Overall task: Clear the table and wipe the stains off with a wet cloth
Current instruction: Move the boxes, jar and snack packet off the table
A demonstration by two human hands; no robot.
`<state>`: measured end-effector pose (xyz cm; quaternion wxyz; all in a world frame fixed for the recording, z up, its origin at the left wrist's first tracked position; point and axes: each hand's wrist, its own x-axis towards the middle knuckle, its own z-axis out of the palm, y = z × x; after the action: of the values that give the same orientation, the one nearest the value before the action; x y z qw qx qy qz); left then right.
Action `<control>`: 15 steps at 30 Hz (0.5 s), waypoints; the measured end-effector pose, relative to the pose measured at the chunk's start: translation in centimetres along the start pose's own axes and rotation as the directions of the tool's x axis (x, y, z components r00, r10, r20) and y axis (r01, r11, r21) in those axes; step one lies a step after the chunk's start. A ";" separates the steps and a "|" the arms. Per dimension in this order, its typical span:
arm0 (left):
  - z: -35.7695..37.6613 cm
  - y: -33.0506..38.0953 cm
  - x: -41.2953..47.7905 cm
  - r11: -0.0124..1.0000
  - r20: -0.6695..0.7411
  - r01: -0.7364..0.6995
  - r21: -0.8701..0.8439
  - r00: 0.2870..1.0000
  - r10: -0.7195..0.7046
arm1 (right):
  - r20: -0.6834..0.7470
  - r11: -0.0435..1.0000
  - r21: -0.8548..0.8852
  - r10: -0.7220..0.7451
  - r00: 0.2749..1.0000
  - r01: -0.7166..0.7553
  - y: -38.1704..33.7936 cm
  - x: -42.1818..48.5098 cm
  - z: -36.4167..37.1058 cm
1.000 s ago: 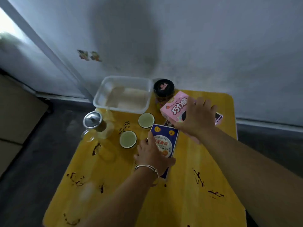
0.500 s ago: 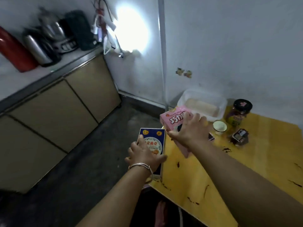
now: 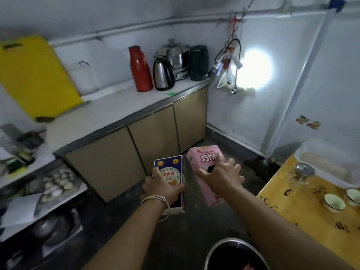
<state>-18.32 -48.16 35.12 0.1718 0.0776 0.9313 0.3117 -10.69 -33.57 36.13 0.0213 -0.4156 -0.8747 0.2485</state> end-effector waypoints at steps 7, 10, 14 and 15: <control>-5.4 -1.2 7.0 0.986 -0.058 0.042 -0.160 0.997 -0.051 | 0.046 0.996 0.078 -0.044 0.998 0.041 -8.4 4.4 2.2; -7.7 0.0 11.4 0.987 -0.075 0.012 -0.163 0.997 -0.025 | 0.034 0.993 0.103 -0.066 0.997 0.063 -12.1 8.3 2.8; -10.0 2.7 18.6 0.982 -0.085 0.006 -0.190 0.996 -0.023 | -0.007 0.987 0.122 -0.105 0.994 0.105 -16.6 14.9 2.6; -10.6 3.5 20.7 0.979 -0.092 0.007 -0.205 0.995 -0.027 | -0.016 0.986 0.113 -0.124 0.992 0.125 -17.8 16.8 2.4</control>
<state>-41.29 -46.05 39.55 0.1376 0.0368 0.9019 0.4077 -35.00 -31.67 39.25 0.0641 -0.3594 -0.8833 0.2942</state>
